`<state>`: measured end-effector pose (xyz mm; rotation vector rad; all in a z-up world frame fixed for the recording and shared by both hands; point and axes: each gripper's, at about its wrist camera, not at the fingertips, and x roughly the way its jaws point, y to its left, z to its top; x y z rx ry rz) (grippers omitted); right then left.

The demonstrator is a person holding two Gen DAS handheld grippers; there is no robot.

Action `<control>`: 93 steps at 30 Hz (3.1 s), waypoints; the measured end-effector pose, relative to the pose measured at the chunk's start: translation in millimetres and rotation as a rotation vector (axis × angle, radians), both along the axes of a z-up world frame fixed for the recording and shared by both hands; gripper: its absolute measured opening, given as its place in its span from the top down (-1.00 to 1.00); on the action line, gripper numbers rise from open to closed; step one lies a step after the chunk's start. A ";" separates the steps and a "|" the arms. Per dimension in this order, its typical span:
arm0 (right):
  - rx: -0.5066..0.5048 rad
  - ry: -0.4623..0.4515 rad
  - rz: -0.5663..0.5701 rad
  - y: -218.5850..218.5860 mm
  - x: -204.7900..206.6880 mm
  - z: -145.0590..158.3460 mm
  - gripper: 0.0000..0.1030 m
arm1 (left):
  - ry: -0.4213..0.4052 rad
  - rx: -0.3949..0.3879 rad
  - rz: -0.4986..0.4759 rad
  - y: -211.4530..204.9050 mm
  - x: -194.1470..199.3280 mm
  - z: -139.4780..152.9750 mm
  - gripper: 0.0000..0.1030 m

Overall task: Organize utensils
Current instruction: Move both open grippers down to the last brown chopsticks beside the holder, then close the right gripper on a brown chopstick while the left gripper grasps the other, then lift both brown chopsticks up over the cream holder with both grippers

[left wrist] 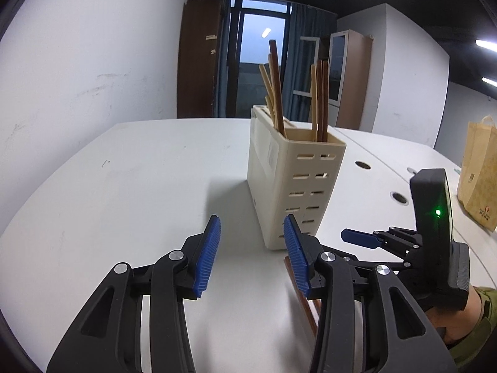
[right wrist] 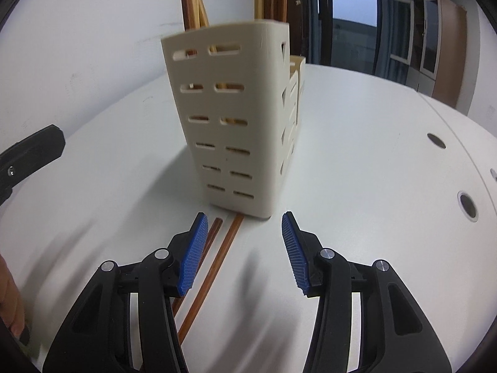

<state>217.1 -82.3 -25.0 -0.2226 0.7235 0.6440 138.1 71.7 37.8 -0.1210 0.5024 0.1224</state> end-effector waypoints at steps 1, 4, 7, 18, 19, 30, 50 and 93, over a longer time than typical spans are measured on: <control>-0.005 0.008 -0.001 0.8 -0.2 -1.6 0.04 | 0.005 -0.002 -0.001 0.2 -0.8 -1.2 0.17; -0.042 0.021 -0.004 5.5 -0.9 -10.8 0.04 | 0.011 0.003 0.001 -0.6 0.2 -3.0 0.17; -0.057 0.043 -0.002 8.8 -1.5 -16.8 0.04 | 0.021 0.005 0.005 -1.2 2.5 -4.4 0.17; -0.123 0.082 -0.006 16.6 -0.8 -30.2 0.04 | 0.041 0.017 0.003 -5.2 7.9 -6.2 0.16; -0.125 0.083 -0.004 17.6 -1.2 -30.7 0.04 | 0.044 0.018 0.004 -5.3 8.3 -6.5 0.16; -0.134 0.115 0.001 14.0 -3.7 -28.6 0.30 | 0.096 0.022 -0.016 -12.6 13.5 -15.2 0.16; -0.104 0.163 0.021 -7.4 -7.4 -23.9 0.85 | 0.373 -0.037 -0.142 -45.8 48.3 -73.2 0.16; -0.079 0.120 0.024 -6.1 -7.4 -3.9 0.85 | 0.383 0.037 -0.101 -53.2 54.4 -67.7 0.87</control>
